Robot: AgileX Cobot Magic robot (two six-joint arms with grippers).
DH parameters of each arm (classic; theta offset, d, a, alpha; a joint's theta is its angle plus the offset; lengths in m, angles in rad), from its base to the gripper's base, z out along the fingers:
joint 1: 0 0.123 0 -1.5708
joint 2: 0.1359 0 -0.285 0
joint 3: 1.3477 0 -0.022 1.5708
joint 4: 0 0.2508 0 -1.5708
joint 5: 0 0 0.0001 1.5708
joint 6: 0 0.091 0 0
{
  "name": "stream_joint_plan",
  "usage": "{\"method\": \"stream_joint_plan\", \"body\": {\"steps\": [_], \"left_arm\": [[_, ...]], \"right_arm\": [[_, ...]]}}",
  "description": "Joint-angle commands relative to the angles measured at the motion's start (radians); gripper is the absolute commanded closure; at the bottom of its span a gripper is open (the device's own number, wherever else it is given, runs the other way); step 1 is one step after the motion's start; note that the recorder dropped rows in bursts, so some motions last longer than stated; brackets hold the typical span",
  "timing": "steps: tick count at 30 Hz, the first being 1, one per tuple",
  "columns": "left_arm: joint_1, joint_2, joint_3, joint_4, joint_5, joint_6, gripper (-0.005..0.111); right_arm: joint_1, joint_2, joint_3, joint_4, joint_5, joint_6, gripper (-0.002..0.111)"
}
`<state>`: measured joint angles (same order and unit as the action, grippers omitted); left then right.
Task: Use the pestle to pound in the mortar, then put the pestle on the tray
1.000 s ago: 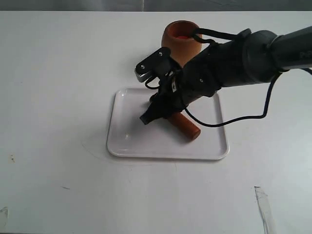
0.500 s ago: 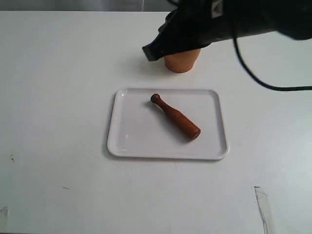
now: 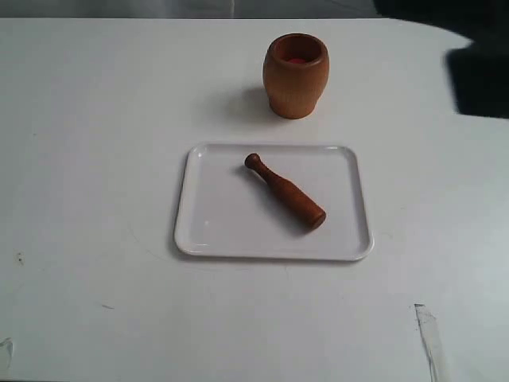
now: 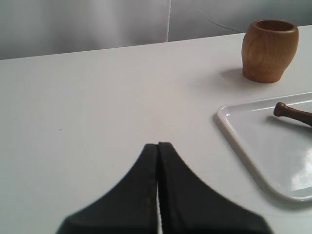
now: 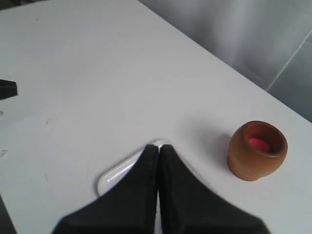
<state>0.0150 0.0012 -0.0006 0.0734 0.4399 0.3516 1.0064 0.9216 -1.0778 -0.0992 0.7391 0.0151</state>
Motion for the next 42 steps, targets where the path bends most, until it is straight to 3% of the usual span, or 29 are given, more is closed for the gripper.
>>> {"method": "stream_joint_plan", "body": {"steps": [1, 10, 16, 33, 37, 42], "left_arm": [[-0.008, -0.001, 0.001, -0.007, -0.003, -0.008, 0.107], [-0.008, -0.001, 0.001, -0.007, -0.003, -0.008, 0.107], [-0.008, -0.001, 0.001, -0.007, -0.003, -0.008, 0.107], [-0.008, -0.001, 0.001, -0.007, -0.003, -0.008, 0.107], [-0.008, -0.001, 0.001, -0.007, -0.003, -0.008, 0.107], [-0.008, -0.001, 0.001, -0.007, -0.003, -0.008, 0.107]], "right_arm": [[0.016, -0.136, 0.063, 0.000, 0.030, 0.026, 0.108], [0.016, -0.525, 0.441, -0.048, 0.030, 0.036, 0.108], [0.016, -0.571, 0.622, 0.002, 0.026, 0.041, 0.108], [0.030, -0.571, 0.624, 0.005, 0.003, 0.041, 0.108], [0.010, -0.571, 0.624, -0.019, -0.124, 0.043, 0.108], [-0.136, -0.571, 0.624, 0.105, -0.401, 0.048, 0.108]]}}
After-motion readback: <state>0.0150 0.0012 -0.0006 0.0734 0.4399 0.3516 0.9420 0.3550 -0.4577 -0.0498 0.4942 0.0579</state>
